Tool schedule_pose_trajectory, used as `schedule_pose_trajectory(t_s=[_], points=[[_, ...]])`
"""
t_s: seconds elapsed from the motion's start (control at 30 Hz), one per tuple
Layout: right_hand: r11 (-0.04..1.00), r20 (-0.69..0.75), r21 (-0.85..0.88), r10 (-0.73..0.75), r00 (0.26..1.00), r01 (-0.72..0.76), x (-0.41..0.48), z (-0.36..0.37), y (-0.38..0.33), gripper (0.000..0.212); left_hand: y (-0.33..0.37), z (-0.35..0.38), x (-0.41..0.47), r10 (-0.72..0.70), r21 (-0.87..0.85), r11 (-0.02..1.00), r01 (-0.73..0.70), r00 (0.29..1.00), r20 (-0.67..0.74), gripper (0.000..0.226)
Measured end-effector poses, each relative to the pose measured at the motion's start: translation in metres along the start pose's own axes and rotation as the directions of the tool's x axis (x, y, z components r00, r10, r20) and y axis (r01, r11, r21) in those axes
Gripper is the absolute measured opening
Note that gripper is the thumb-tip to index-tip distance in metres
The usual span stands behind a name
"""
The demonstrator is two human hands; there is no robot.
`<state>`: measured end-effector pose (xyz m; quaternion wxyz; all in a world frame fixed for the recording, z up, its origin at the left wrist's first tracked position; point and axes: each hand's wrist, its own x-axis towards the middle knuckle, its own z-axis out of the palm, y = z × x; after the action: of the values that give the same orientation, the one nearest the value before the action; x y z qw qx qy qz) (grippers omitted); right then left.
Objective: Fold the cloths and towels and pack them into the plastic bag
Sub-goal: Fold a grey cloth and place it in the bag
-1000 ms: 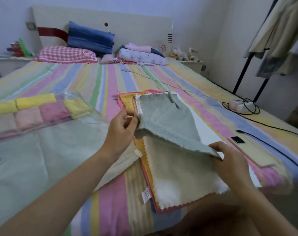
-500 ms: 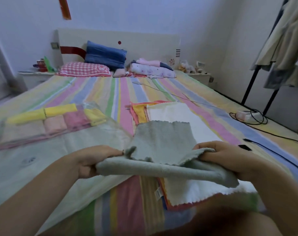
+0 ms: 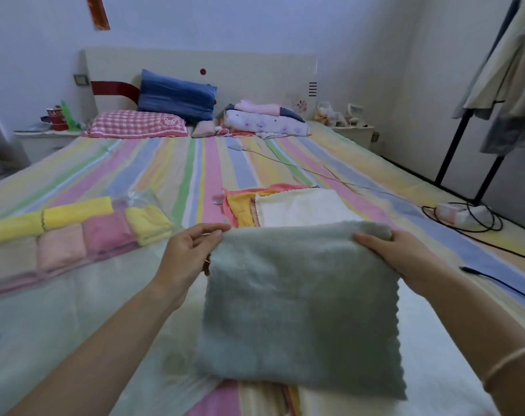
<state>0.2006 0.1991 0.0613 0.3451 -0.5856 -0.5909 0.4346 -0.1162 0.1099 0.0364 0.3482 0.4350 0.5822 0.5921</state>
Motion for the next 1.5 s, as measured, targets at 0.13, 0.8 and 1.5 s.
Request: schedule_pose_trajectory(t_s=[0.13,0.8,1.5], points=[[0.999,-0.091,-0.045,-0.017,0.996,0.013,0.056,0.022,0.017,0.022,-0.045,0.014,0.05,0.055,0.379,0.923,-0.059,0.998,0.023,0.017],[0.995,-0.026,0.019,0.094,0.995,-0.094,0.12,0.03,0.061,0.027,-0.091,0.046,0.144,-0.311,0.059,0.943,0.328,0.928,-0.204,0.036],[0.974,-0.144,-0.198,0.087,0.986,-0.114,0.128,0.039,0.068,0.042,-0.088,0.049,0.106,0.2,0.761,0.629,-0.16,0.979,0.04,0.068]])
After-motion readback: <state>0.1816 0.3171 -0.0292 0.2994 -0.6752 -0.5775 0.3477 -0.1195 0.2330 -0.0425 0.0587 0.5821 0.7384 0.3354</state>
